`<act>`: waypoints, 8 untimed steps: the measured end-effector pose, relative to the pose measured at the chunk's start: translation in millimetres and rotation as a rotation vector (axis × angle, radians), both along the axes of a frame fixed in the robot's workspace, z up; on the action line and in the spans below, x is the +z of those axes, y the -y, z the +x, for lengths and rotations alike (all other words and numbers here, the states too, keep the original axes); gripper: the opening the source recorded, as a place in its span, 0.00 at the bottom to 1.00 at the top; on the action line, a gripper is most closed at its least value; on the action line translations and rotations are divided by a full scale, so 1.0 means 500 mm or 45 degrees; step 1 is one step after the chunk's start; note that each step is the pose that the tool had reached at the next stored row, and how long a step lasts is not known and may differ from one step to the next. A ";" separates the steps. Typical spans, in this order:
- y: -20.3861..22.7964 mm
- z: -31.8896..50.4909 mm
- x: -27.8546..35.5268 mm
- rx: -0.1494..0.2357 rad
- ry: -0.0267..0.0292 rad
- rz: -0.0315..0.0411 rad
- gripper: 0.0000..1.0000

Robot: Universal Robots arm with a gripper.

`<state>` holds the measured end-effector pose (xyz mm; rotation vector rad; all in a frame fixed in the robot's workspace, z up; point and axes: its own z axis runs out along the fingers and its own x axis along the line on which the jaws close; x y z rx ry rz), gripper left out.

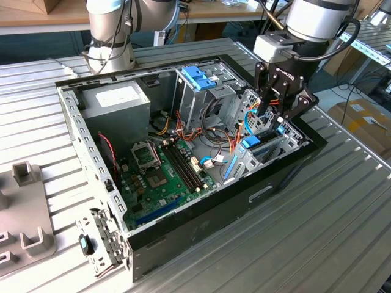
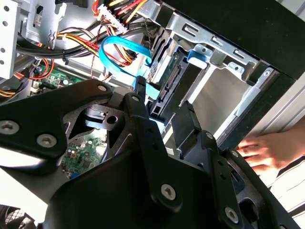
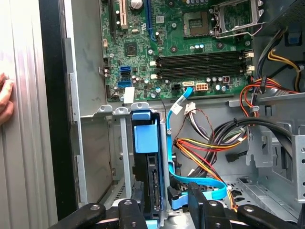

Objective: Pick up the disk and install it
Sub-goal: 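Insert the first disk wire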

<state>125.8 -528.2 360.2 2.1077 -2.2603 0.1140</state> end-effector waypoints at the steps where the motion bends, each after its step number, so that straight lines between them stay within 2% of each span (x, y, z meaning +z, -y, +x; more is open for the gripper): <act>1: -0.0001 0.000 0.004 0.000 0.0000 0.0002 0.49; 4: -0.0002 0.000 0.012 0.000 0.0000 0.0002 0.49; 8: -0.0005 0.004 0.013 0.000 -0.0005 -0.0001 0.49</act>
